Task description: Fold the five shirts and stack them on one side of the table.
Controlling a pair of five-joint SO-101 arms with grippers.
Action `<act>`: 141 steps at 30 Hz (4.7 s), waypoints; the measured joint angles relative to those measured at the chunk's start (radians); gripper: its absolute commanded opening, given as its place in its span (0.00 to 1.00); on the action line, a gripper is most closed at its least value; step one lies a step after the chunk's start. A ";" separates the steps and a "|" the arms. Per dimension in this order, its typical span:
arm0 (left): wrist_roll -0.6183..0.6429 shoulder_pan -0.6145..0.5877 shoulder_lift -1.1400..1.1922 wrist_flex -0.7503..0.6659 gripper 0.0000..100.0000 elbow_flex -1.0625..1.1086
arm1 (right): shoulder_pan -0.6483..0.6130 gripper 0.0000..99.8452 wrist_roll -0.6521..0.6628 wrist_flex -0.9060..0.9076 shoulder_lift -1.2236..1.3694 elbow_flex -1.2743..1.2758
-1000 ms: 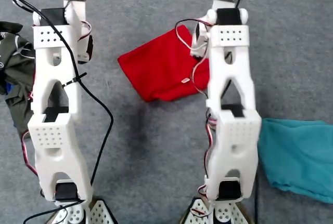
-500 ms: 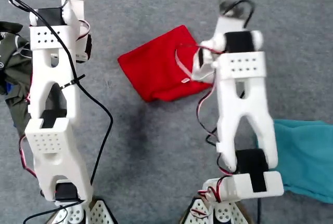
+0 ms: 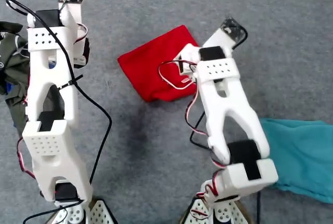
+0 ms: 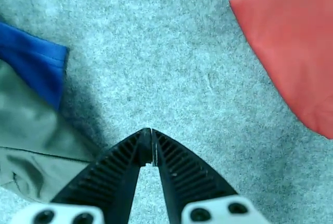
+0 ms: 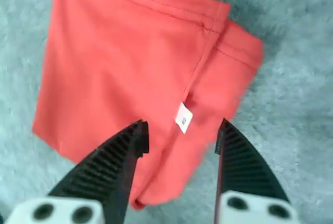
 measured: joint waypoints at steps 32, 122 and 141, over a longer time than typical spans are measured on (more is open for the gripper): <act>0.000 0.000 0.000 0.000 0.02 0.000 | 0.037 0.11 -0.025 -0.017 0.532 -0.358; 0.025 0.138 -0.258 0.000 0.02 0.124 | 1.266 0.01 0.924 0.717 -0.058 -0.361; 0.034 0.138 -0.272 0.000 0.09 0.124 | 1.341 0.24 1.086 0.721 -0.253 -0.341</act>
